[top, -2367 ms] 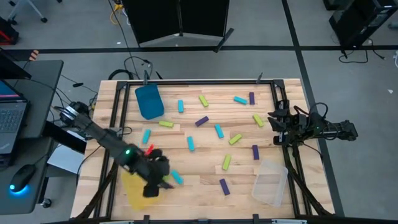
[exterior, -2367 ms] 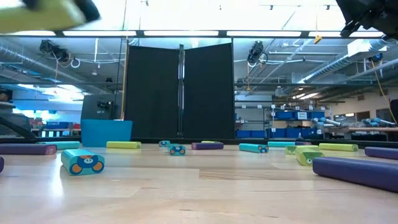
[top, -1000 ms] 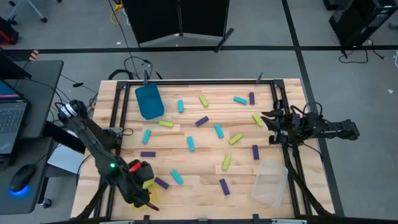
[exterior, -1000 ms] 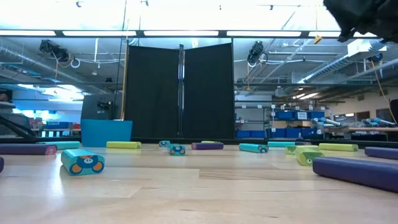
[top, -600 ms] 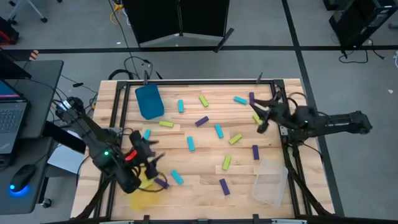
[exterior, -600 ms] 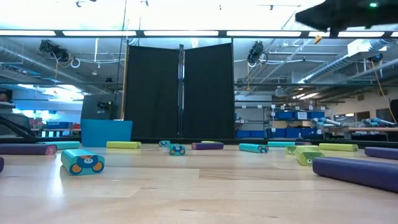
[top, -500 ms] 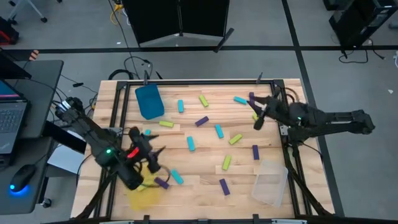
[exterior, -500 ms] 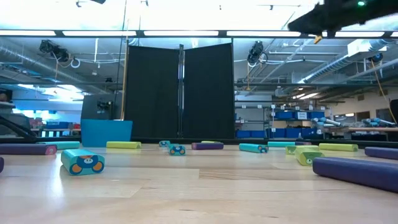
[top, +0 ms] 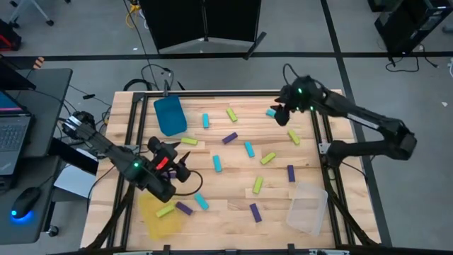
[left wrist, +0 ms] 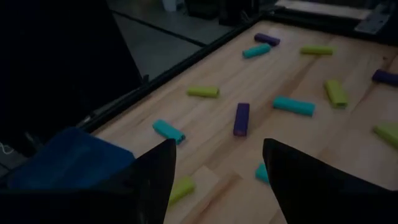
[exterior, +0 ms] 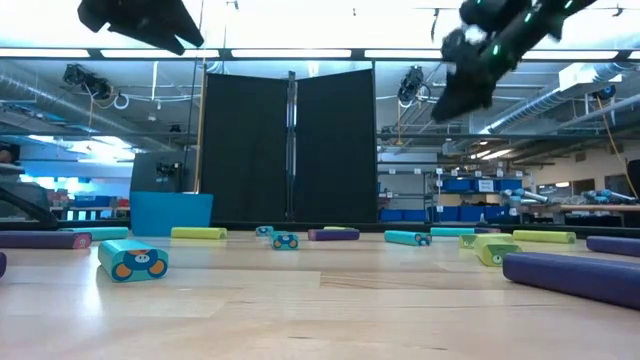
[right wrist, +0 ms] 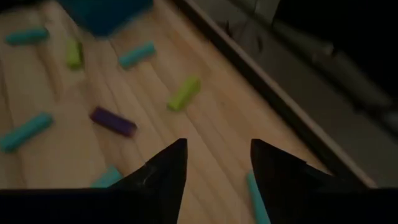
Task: Sort blocks
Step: Put the blue block into the blue bin
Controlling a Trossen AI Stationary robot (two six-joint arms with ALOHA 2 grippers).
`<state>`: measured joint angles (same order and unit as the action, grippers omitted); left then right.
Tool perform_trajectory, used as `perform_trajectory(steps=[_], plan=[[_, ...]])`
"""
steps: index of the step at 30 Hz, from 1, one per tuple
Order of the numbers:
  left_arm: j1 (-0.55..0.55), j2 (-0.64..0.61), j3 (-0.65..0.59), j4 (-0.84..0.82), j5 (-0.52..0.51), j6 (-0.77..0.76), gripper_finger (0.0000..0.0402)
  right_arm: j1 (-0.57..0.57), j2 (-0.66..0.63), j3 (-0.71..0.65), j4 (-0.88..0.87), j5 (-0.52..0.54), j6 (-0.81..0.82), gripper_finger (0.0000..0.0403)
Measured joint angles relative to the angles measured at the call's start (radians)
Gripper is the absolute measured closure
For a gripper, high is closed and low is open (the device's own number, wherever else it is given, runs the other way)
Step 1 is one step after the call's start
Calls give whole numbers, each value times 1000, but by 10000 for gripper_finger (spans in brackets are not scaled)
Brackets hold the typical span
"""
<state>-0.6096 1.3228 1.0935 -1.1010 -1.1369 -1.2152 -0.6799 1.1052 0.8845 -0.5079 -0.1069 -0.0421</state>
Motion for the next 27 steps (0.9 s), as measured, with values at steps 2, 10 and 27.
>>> perform_trajectory(steps=[2,10,27], plan=[[-16,0,0,8,-23,0,153,-73,61,0,-17,-56,-29,200],[-27,0,0,9,-49,-1,153,-144,325,23,-57,-73,-118,181],[-27,0,0,7,-83,9,153,-105,654,210,-191,91,-160,153]])
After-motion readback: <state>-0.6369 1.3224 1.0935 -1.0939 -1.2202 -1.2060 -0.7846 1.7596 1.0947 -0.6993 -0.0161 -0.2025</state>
